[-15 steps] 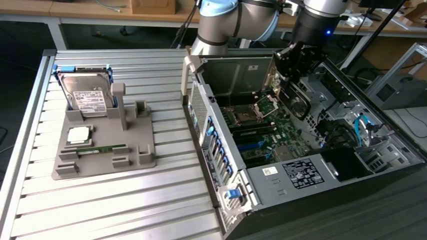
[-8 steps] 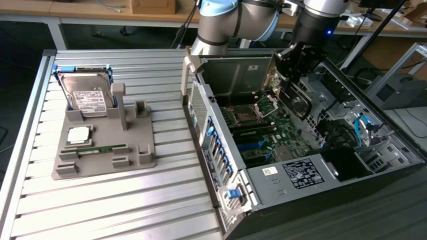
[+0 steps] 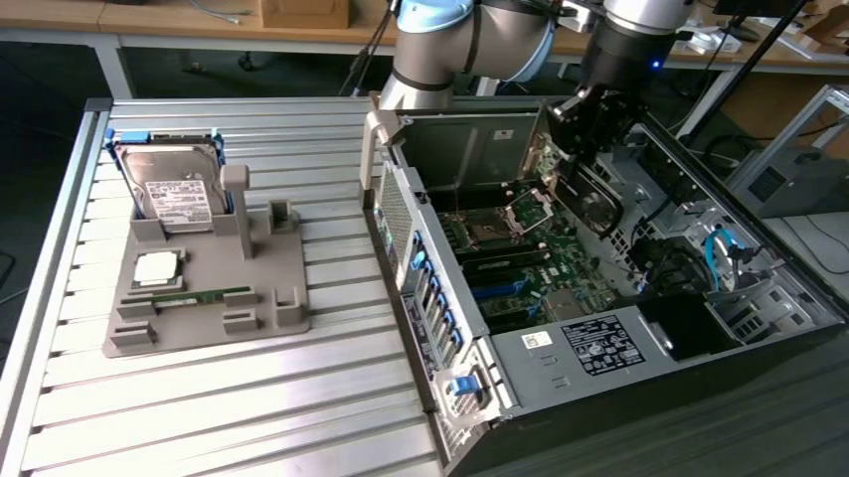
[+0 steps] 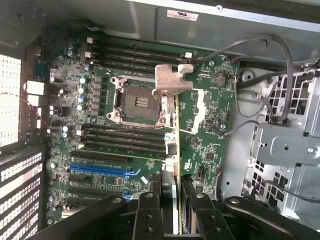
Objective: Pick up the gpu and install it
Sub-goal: 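Insert the gpu into the slot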
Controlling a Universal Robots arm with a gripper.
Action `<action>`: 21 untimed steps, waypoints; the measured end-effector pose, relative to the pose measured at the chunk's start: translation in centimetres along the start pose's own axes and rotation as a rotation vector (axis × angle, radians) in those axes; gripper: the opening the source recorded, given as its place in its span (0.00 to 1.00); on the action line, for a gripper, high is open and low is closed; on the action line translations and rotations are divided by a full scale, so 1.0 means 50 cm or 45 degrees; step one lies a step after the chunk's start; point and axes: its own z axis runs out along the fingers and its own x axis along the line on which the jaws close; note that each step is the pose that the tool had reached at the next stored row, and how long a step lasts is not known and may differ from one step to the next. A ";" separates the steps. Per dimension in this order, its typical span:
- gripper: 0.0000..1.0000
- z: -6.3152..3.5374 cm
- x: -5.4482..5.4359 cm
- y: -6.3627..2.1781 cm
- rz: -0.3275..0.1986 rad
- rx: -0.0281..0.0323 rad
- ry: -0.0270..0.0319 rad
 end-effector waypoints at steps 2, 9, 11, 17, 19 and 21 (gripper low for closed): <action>0.27 0.000 0.000 0.000 -0.027 -0.0008 -0.0019; 0.27 0.001 0.000 0.000 -0.071 -0.0022 -0.0050; 0.27 0.001 0.000 0.000 -0.084 -0.0026 -0.0059; 0.27 0.001 0.000 0.000 -0.119 -0.0037 -0.0083; 0.27 0.002 0.000 0.000 -0.133 -0.0042 -0.0093; 0.27 0.002 0.000 0.000 -0.142 -0.0043 -0.0099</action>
